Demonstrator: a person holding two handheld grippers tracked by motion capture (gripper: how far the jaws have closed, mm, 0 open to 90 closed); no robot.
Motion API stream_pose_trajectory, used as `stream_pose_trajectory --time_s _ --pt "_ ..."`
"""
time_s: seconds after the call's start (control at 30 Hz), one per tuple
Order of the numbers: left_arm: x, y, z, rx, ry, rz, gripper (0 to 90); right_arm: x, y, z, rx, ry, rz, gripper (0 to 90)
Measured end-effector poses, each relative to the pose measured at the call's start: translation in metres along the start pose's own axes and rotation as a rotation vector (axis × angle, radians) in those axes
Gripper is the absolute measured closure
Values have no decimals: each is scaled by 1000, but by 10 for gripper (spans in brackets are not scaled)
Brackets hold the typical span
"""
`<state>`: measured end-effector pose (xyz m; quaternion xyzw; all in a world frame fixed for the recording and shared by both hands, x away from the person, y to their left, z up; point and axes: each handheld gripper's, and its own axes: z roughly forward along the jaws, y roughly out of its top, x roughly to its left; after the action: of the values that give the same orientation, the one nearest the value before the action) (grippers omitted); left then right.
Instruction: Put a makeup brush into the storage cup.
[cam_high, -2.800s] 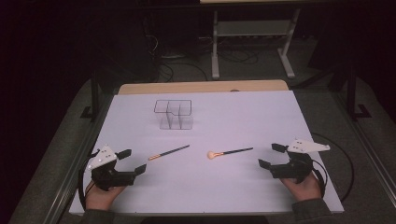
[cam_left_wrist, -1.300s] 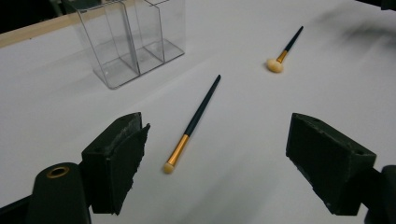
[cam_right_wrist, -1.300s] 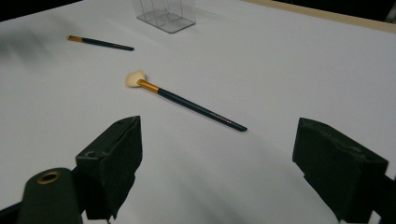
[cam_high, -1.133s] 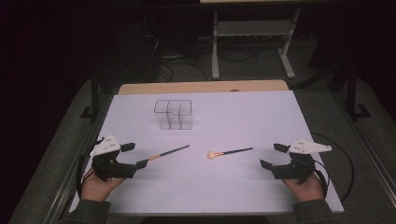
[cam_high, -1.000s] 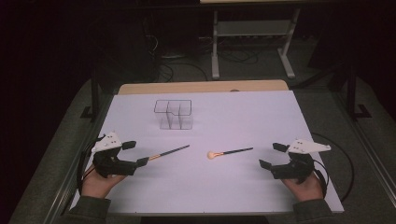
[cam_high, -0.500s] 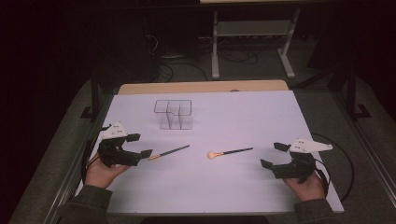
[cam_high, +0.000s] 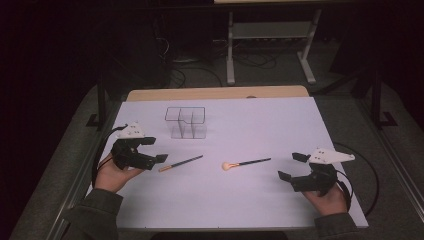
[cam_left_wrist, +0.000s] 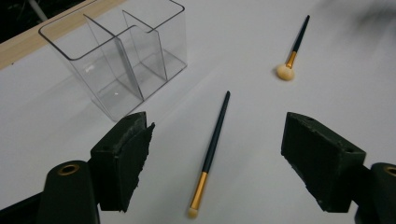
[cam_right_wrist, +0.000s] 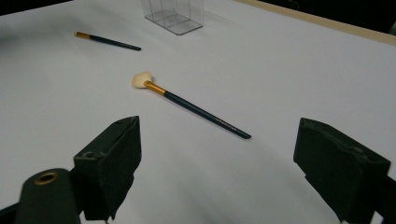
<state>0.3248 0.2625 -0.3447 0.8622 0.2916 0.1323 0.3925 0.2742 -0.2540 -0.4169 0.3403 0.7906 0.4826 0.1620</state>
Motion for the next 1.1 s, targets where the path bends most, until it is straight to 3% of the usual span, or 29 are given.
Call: stream_pose_trajectory --time_s 0.1,0.33,0.5,0.6,0.63,0.9,0.97,1.0,1.1 --pt "1 3 6 11 -14 0 247 1 1 0 -3 3 1 141" --pt "7 8 25 86 -19 27 291 1 1 1 5 7 -9 140" --pt "9 8 35 137 -33 23 318 1 1 2 5 11 -5 140" --pt "12 9 39 164 -53 30 379 1 1 1 5 11 -5 141" --pt "12 9 41 162 -58 16 385 1 1 1 3 11 -5 141" --pt "16 9 52 204 -71 25 421 1 1 3 8 17 -6 141" --pt "16 9 54 214 -73 33 435 1 1 2 6 14 -7 141" --pt "17 9 57 240 -76 56 440 1 1 2 4 13 -6 141" --pt "17 8 64 261 -82 63 457 1 1 2 6 17 -6 141"
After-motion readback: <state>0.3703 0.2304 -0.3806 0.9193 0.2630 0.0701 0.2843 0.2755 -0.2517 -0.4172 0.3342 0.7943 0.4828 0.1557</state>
